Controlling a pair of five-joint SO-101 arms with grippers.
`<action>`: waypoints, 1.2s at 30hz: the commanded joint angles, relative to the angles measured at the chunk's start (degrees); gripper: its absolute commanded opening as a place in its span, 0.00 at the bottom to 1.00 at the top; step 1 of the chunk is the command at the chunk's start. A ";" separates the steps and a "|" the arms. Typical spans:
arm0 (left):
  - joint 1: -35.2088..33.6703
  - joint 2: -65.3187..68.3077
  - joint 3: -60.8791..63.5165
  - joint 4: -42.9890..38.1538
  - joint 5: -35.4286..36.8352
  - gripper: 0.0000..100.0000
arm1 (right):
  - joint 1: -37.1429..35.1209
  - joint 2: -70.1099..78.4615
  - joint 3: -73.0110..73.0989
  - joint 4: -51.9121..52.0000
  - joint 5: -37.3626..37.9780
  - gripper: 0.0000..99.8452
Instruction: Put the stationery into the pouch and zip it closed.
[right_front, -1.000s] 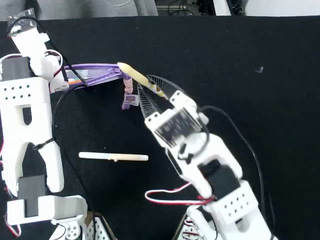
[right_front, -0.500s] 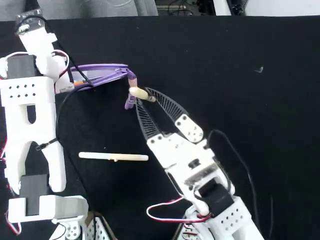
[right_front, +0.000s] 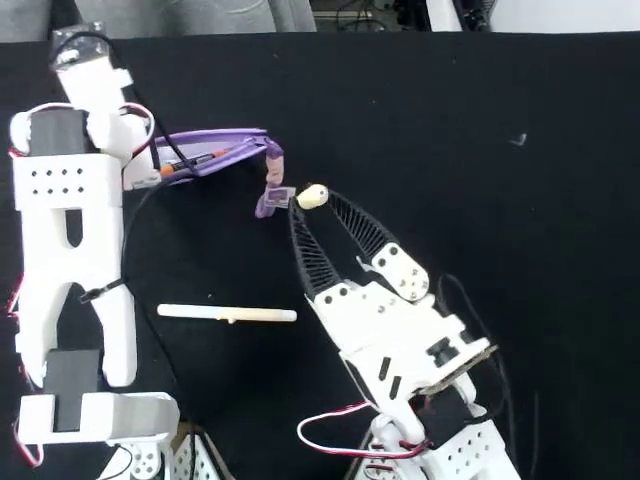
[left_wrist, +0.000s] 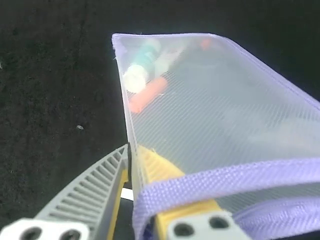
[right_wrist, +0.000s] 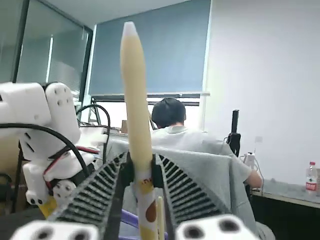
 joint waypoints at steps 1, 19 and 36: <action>1.54 -2.29 -5.05 1.14 0.18 0.03 | -1.14 -0.66 -1.01 -4.57 -1.32 0.01; 1.45 -11.43 2.86 -1.93 3.69 0.03 | -5.27 35.30 -14.02 -27.87 -1.14 0.01; 1.36 -11.69 8.13 -6.15 3.69 0.03 | -5.10 59.47 -18.68 -40.44 -0.70 0.01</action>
